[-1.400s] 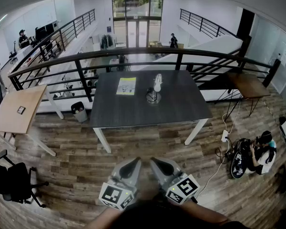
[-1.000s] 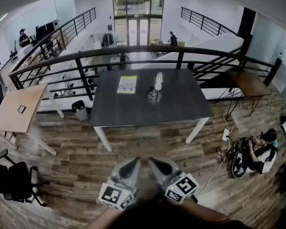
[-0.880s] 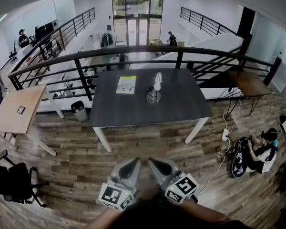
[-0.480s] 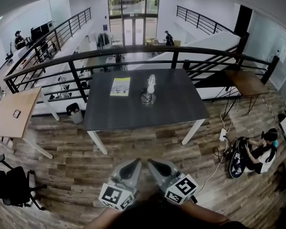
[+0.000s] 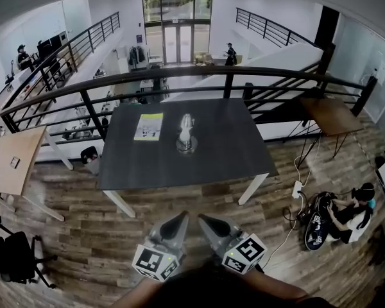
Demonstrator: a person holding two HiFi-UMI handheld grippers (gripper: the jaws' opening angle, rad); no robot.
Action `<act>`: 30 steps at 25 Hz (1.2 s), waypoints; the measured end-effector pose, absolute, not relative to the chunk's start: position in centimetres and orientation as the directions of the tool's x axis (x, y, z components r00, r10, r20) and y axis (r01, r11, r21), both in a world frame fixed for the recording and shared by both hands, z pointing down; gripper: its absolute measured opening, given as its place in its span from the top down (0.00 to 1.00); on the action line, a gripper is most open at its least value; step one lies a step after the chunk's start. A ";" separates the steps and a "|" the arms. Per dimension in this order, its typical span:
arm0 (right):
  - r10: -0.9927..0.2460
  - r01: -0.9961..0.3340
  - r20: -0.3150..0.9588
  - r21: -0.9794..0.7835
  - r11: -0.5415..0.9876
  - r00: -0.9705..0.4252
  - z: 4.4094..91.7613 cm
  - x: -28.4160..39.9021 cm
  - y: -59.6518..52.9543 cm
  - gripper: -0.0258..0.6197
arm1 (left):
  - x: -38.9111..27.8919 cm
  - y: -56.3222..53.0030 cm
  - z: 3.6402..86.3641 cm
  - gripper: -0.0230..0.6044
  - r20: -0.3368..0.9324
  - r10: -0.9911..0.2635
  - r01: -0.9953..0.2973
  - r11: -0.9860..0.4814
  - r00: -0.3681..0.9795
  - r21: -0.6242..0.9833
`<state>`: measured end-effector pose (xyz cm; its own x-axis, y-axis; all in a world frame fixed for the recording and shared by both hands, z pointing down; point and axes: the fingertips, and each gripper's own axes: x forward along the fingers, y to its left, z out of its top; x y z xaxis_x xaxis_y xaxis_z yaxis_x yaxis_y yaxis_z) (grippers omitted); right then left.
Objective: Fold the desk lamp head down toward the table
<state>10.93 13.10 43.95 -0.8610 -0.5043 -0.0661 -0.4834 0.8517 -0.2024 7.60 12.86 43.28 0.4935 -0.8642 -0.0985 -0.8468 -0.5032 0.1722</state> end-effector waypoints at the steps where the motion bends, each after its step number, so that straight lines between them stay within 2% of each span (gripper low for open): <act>1: -0.502 -0.481 -0.067 -0.202 0.853 -0.862 43.8 11.6 12.1 0.96 | 8.0 11.8 43.3 0.96 -0.098 -0.869 -0.850 -0.495 0.485 0.179; 7: -0.485 -0.462 -0.060 -0.217 0.860 -0.873 44.0 15.3 7.7 0.96 | 12.6 7.7 43.4 0.96 -0.090 -0.866 -0.848 -0.500 0.492 0.173; 17: -0.528 -0.500 -0.048 -0.255 0.827 -0.848 45.1 18.9 3.9 0.96 | 16.2 3.5 43.7 0.96 -0.061 -0.842 -0.824 -0.537 0.535 0.181; 30: -0.627 -0.604 -0.015 -0.248 0.757 -0.779 46.0 17.8 -3.4 0.96 | 15.3 -4.2 44.6 0.96 -0.089 -0.766 -0.744 -0.640 0.637 0.192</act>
<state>17.76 -3.42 46.04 -0.7791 -0.6267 -0.0149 -0.6042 0.7571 -0.2483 15.27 -4.19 44.62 0.6366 -0.7660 -0.0889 -0.7437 -0.6403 0.1922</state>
